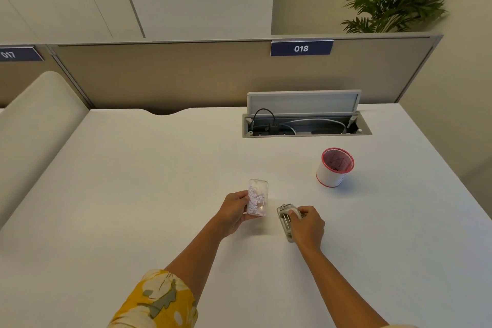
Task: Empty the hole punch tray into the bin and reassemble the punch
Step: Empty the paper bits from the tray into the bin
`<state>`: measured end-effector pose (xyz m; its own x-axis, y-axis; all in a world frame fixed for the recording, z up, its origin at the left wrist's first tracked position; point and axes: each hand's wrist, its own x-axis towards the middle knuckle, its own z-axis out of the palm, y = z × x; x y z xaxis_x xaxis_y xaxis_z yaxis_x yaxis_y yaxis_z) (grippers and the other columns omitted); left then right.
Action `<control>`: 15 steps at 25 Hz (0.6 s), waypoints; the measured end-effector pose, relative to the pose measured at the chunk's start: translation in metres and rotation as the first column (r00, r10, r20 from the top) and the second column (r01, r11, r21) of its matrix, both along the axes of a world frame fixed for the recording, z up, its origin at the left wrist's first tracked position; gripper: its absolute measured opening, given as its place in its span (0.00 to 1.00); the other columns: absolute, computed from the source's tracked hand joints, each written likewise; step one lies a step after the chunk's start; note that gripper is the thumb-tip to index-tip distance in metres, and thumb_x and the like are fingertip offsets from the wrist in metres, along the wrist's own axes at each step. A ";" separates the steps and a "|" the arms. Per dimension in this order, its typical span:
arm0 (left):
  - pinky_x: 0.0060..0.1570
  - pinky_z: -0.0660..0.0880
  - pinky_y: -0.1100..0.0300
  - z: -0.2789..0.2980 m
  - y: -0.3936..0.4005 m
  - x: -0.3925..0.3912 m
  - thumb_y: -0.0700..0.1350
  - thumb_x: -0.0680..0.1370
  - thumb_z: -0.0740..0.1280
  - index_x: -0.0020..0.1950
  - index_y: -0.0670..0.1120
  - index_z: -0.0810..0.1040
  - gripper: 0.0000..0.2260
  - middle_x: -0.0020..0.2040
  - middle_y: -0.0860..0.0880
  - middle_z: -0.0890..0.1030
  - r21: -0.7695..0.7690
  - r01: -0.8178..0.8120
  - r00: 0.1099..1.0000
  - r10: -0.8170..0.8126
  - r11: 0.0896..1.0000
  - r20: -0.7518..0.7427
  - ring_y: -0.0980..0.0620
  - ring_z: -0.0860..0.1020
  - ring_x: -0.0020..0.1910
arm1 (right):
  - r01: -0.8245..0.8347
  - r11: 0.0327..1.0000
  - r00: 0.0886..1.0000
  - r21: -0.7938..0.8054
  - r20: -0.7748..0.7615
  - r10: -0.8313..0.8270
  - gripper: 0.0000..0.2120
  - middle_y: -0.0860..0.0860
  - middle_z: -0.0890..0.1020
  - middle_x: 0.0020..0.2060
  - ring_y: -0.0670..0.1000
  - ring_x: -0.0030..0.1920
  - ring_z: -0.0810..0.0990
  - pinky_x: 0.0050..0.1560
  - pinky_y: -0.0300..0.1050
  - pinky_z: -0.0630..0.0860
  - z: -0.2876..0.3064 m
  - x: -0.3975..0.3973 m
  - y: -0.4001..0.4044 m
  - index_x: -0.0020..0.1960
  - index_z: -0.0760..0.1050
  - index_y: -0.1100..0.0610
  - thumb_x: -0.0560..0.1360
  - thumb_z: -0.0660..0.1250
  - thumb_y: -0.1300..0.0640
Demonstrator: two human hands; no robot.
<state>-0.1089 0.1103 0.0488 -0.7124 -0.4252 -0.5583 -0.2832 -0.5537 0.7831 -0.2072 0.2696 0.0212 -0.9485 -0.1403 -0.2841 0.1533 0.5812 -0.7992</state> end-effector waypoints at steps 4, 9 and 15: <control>0.48 0.84 0.47 0.003 0.003 -0.018 0.34 0.84 0.55 0.65 0.32 0.76 0.15 0.58 0.37 0.82 -0.018 0.139 0.990 -0.138 0.990 0.009 0.43 0.83 0.53 | 0.003 0.998 0.997 -0.060 -0.076 -0.008 0.14 0.56 0.83 0.55 0.56 0.54 0.80 0.55 0.49 0.75 0.018 -0.020 0.001 0.57 0.77 0.60 0.76 0.68 0.52; 0.49 0.84 0.49 0.011 0.014 -0.043 0.34 0.83 0.54 0.64 0.35 0.78 0.15 0.56 0.38 0.82 -0.109 0.364 0.931 -0.358 0.925 0.072 0.43 0.82 0.52 | -0.182 0.959 0.980 -0.218 0.045 0.196 0.11 0.56 0.85 0.52 0.54 0.50 0.82 0.55 0.46 0.79 0.035 -0.065 0.000 0.53 0.81 0.59 0.79 0.61 0.58; 0.51 0.82 0.50 0.018 0.024 -0.076 0.34 0.83 0.56 0.66 0.36 0.77 0.15 0.56 0.40 0.81 -0.116 0.463 0.886 -0.456 0.879 0.084 0.45 0.81 0.52 | -0.241 0.909 0.925 -0.341 0.204 0.322 0.12 0.60 0.84 0.51 0.55 0.47 0.85 0.43 0.40 0.83 0.045 -0.093 0.018 0.58 0.80 0.67 0.77 0.66 0.62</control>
